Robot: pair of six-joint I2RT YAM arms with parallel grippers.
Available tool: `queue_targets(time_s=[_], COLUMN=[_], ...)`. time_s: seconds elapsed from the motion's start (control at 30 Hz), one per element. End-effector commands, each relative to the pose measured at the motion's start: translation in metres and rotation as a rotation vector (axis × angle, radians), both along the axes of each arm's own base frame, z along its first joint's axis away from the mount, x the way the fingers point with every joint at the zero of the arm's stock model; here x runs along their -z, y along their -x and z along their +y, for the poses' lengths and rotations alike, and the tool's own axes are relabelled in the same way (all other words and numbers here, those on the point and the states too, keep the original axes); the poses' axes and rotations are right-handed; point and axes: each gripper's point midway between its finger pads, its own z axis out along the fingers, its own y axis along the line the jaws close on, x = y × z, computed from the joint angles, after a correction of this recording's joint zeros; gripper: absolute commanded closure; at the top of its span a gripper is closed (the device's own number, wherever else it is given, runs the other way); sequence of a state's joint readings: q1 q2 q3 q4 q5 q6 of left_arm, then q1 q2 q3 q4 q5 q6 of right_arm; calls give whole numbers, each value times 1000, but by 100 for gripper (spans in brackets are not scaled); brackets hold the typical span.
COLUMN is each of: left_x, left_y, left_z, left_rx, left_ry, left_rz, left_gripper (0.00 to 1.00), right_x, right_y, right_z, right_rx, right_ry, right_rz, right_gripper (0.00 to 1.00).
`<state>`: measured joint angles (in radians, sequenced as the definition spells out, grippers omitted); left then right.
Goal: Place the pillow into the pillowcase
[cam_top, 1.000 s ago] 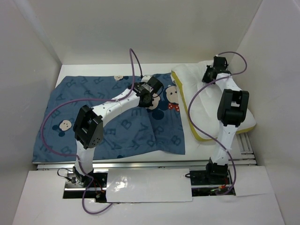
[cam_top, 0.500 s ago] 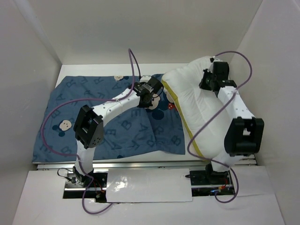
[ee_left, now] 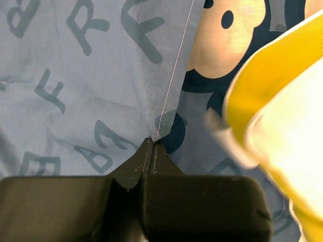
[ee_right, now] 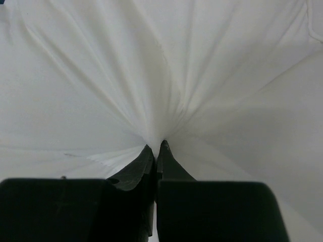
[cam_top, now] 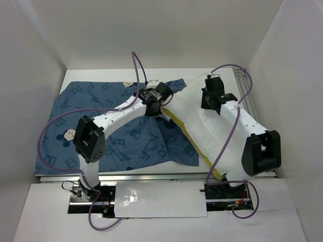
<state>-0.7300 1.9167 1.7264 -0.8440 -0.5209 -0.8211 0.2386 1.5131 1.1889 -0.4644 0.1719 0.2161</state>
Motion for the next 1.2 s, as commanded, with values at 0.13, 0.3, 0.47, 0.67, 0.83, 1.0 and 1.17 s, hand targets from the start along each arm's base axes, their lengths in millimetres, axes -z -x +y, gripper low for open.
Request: queue_targets(time_s=[0.13,0.3,0.47,0.67,0.83,1.0,1.17], left_x=[-33,-35,-35,-33,-26,-24,-28], left_y=[-1,-4,-3,2,11,26,36], left_z=[4,2,0,0,-5,-13,-21], left_rx=[-33,-25,-21,-11,12,34,52], left_ry=[49,54,60,64,62,77,82], left_rz=[-87,-100,-94,-97,-80,-69,-79], left_gripper=[100,100,100,100,100,100,100], right_x=[-4,15,14,25,49,51,6], right_y=[0,17,36,62,61,34,8], right_z=[19,58,96,125,138,165,183], right_rx=[6,-100,-221,-317,-276,-199,-183], right_ry=[74,112,120,126,78,-47,-157], right_rz=[-19,46,73,156,196,168,42], right_gripper=[100,100,100,100,100,100,100])
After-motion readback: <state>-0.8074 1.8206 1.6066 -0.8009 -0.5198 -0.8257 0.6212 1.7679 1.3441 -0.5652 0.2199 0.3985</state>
